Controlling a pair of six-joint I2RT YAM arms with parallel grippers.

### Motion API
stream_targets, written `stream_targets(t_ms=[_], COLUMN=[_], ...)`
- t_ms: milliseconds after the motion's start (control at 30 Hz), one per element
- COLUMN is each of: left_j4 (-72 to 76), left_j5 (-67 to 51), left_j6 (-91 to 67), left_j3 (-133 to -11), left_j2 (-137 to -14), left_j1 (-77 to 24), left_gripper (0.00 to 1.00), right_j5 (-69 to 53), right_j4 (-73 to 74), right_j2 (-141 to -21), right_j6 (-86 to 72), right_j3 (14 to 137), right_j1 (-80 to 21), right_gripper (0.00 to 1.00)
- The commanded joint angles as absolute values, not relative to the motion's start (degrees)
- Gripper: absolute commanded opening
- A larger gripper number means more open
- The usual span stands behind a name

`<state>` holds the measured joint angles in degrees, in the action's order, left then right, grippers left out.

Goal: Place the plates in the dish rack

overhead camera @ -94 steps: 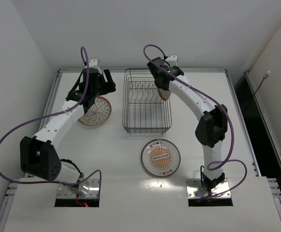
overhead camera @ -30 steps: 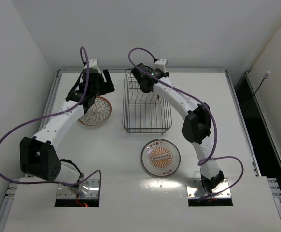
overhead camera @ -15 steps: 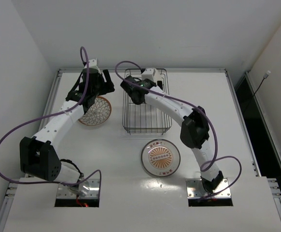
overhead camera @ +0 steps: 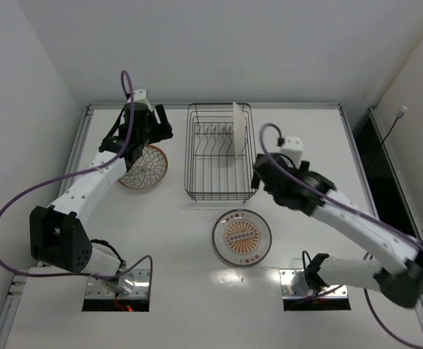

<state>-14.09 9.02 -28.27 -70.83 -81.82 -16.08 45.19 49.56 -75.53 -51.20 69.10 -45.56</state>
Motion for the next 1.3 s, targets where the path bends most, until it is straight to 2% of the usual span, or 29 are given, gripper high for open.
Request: stream_targets(t_ms=[0,33,100,233,433,567,733,800,967,1067,1100,1167,1200,1267], left_j4=[-12.5,-12.5,-12.5,-12.0,-12.0,-12.0,-12.0,-12.0,-12.0,-12.0,-12.0,-12.0,-12.0,-12.0], left_j5=[9.6,9.0,8.4,7.7,7.7,7.7,7.2,7.2,7.8,7.8,7.8,7.8,7.8,7.8], left_j6=[-27.5,-27.5,-27.5,-28.0,-28.0,-28.0,-28.0,-28.0,-28.0,-28.0,-28.0,-28.0,-28.0,-28.0], left_j3=[-71.4,-71.4,-71.4,-70.8,-70.8,-70.3,-70.3,-70.3,-70.3,-70.3,-70.3,-70.3,-70.3,-70.3], left_j2=[-80.2,-80.2,-80.2,-80.2,-80.8,-81.3,-81.3,-81.3,-81.3,-81.3,-81.3,-81.3,-81.3,-81.3], left_j1=[-16.2,-16.2,-16.2,-16.2,-16.2,-16.2,-16.2,-16.2,-16.2,-16.2,-16.2,-16.2,-16.2,-16.2], left_gripper=[0.67,0.67,0.67,0.67,0.67,0.67,0.67,0.67,0.67,0.67,0.67,0.67,0.67,0.67], right_j5=[34.2,32.4,29.3,22.7,14.7,12.2,5.4,3.2,1.9,1.9,1.9,1.9,2.5,2.5], right_j4=[39.8,38.9,40.7,42.2,33.9,31.5,19.6,11.6,4.1,1.8,1.1,1.1,1.1,2.4], right_j2=[-59.5,-51.3,-43.4,-36.1,-27.1,-20.4,-21.7,-24.9,-35.4,-39.3,-39.8,-39.8,-39.8,-39.3], right_j6=[-52.7,-53.5,-56.6,-66.3,-81.3,-87.8,-91.7,-92.5,-93.3,-93.3,-93.3,-93.3,-93.3,-93.3], right_j3=[52.7,49.9,44.3,34.6,13.7,5.8,-4.2,-6.6,-8.0,-7.5,-7.5,-7.5,-7.5,-7.5], right_j1=[-44.7,-44.7,-44.2,-44.2,-44.2,-44.2,-44.2,-44.2,-43.7,-43.7,-43.7,-43.7,-43.7,-43.7], right_gripper=[0.91,0.95,0.96,0.96,0.96,0.96,0.95,0.91,0.76,0.59,0.46,0.35,0.24,0.15])
